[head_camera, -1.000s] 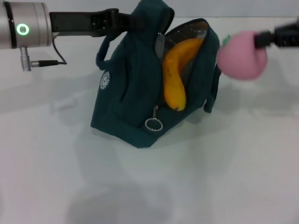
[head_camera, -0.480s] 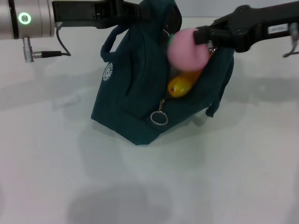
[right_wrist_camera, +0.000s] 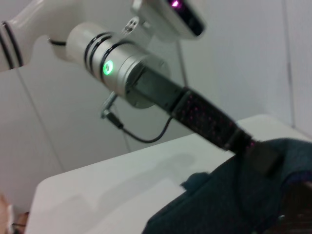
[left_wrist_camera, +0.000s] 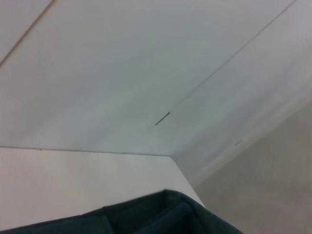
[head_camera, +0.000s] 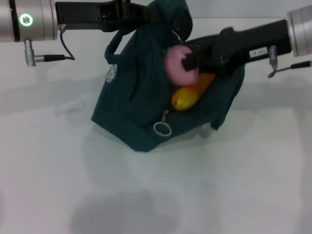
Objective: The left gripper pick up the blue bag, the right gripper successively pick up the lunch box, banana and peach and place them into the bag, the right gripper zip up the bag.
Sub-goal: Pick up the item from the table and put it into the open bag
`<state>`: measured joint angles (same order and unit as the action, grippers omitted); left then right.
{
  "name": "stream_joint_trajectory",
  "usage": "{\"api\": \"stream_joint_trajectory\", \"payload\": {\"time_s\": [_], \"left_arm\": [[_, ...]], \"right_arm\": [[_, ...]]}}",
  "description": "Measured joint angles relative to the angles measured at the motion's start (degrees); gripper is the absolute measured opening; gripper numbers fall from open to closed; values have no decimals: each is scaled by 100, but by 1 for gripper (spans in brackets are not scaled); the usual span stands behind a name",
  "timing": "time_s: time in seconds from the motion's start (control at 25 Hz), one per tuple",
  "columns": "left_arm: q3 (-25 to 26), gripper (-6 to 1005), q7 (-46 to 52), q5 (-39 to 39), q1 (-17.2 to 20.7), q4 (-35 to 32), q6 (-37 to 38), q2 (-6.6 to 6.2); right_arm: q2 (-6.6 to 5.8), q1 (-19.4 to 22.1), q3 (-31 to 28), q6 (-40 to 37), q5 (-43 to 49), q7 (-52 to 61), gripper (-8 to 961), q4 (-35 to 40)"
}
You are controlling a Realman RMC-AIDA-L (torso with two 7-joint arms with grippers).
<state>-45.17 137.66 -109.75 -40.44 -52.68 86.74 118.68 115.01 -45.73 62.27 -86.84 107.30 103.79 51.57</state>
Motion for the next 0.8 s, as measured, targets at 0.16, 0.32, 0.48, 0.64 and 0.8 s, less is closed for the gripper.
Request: {"api": "stream_joint_trajectory", "payload": {"time_s": [0.16,0.32,0.48,0.64,0.8], "left_arm": [[-5,49,73,107,1,-12,84,-5],[-8,49,78,145,1,12,98,-24],[4,49,77,146,2,26,93,-29],[-6,49,77,146,2,28,89,-29],[-8,49,77,150,2,30,88,-29]], "right_arm": [[14,-58,20,130,24,-54,60,-101],[37,-64,81,368,6,-179,63,-166],[31,-147,385,499,23,-178,67,-465],[25,-306,405,363,6,-185,70,-754],[100,-271,469,513,-423,-582,74,-801]]}}
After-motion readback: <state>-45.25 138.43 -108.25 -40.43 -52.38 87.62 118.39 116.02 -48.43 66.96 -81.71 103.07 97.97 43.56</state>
